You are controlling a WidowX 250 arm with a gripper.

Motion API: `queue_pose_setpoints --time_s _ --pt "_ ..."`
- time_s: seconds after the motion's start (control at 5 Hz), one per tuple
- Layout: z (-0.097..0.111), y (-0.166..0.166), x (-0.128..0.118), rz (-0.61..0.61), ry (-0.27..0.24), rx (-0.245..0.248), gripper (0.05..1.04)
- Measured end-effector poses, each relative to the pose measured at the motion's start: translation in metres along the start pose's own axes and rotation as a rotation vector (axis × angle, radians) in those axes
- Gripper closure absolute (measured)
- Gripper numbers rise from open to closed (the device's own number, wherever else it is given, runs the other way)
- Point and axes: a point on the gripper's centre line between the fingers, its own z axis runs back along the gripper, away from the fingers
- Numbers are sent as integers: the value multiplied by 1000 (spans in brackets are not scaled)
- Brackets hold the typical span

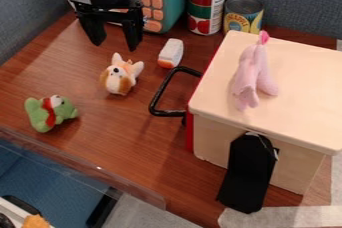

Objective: Moved the pink doll to bottom left of the desk

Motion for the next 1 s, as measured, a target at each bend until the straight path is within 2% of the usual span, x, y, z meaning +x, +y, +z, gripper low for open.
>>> queue_pose_setpoints --time_s 0.2,0.4,0.6,0.8,1.0 --pt "-9 -1 -3 3 28 -12 83" --pt "-1 -9 0 -26 -10 -50 83" --pt "21 -22 7 -106 -34 -71 83" --pt "53 -58 23 -245 -64 -111 83" --pt "72 -102 25 -345 -49 -130 83"
